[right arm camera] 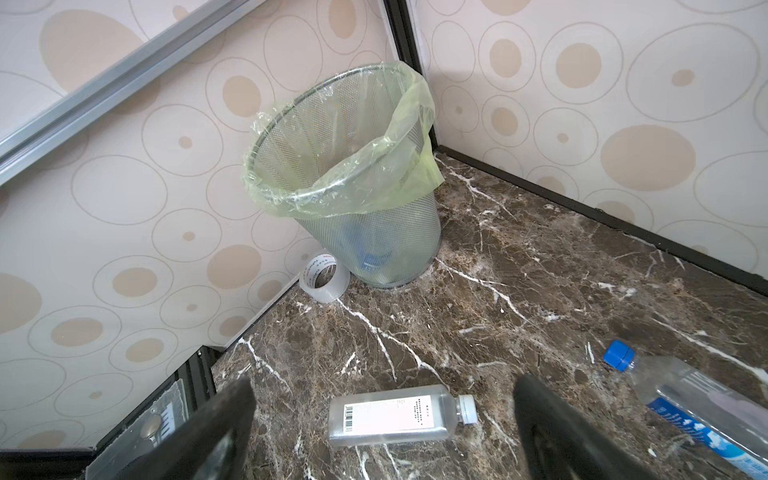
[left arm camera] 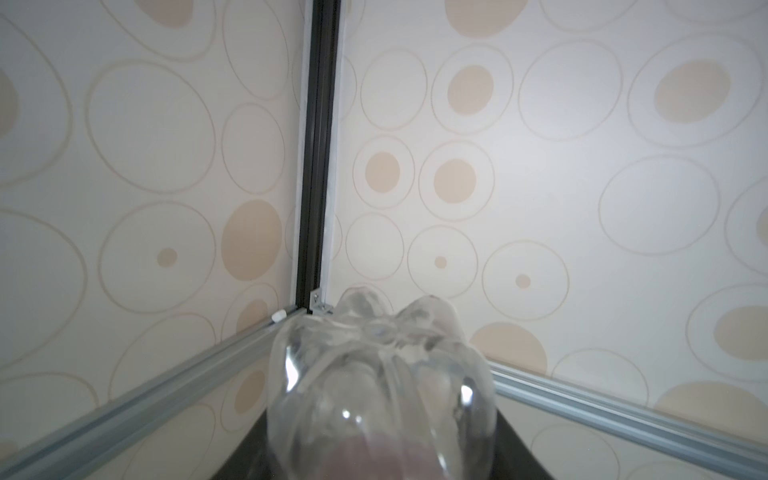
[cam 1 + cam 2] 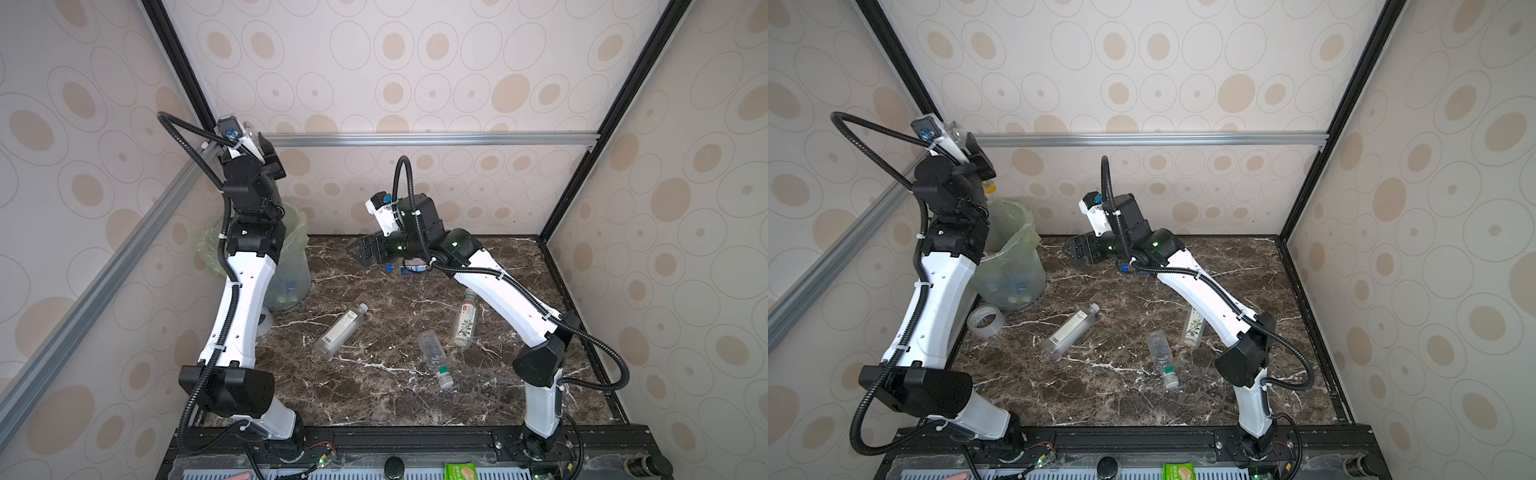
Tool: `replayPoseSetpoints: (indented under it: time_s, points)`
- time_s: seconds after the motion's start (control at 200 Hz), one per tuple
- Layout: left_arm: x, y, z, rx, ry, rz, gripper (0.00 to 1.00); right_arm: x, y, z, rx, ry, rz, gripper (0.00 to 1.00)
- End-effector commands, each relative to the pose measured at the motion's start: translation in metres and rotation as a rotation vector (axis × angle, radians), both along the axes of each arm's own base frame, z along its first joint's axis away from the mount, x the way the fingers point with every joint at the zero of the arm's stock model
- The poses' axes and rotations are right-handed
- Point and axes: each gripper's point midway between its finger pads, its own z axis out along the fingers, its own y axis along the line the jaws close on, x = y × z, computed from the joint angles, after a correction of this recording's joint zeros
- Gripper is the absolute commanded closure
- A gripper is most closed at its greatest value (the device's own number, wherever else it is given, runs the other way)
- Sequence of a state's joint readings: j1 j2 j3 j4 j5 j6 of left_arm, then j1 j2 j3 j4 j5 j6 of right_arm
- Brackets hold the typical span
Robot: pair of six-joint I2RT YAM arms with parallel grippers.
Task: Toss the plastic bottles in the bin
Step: 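Open the left gripper over the bin to drop the red-label bottle, then close the left gripper on the frosted white-cap bottle while the right arm moves in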
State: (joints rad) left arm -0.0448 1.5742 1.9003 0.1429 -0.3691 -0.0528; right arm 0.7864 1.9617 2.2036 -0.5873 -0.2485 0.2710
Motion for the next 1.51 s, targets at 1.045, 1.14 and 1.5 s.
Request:
replayPoseSetpoints:
  time_s: [1.045,1.14,1.5]
  points:
    - [0.008,0.005,-0.046,-0.091,0.096,-0.114,0.01,0.020,-0.043,-0.021,0.086,0.101,-0.066,0.00]
    - [0.009,-0.011,-0.033,-0.075,0.095,-0.150,0.01,0.019,-0.044,-0.021,0.094,0.109,-0.071,0.00]
    - [0.008,-0.104,-0.043,-0.035,0.182,-0.342,0.01,0.014,-0.082,-0.052,0.025,0.193,-0.160,0.00]
